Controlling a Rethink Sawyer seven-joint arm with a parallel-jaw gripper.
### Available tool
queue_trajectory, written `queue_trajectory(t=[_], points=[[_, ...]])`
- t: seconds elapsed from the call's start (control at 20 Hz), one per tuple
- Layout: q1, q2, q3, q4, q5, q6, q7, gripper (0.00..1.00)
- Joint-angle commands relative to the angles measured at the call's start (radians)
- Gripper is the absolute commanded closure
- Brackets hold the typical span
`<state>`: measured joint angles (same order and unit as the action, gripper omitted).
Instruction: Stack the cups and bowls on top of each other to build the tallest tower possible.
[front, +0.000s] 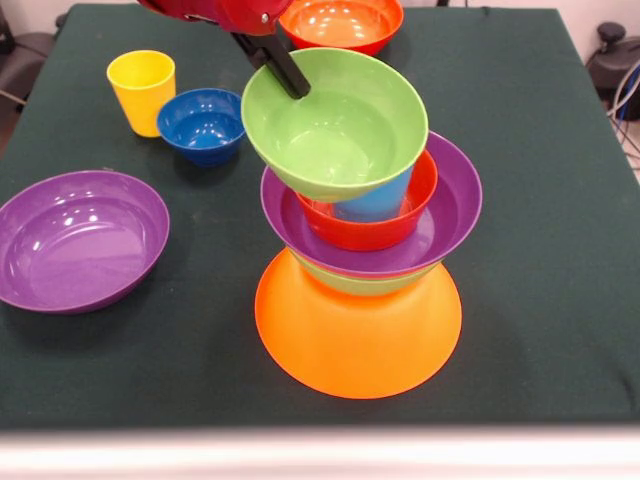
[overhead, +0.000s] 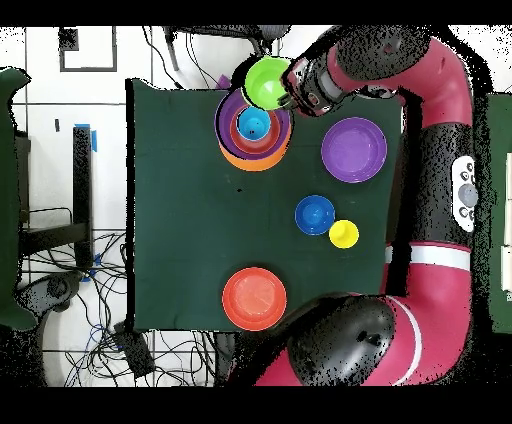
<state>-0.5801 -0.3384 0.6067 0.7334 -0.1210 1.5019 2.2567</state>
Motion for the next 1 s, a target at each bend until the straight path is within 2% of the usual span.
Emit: queue_trajectory(t=[0.05, 0.2, 0.65, 1.0], points=[[0.028, -0.025, 0.025, -0.015, -0.042, 0.087, -0.226, 1.00], [0.022, -0.068, 0.017, 0.032, -0.027, 0.080, -0.211, 1.00], [0.015, -0.090, 0.018, 0.057, -0.014, 0.068, -0.201, 1.00], [-0.001, -0.142, 0.004, 0.184, 0.013, -0.022, -0.171, 1.00]])
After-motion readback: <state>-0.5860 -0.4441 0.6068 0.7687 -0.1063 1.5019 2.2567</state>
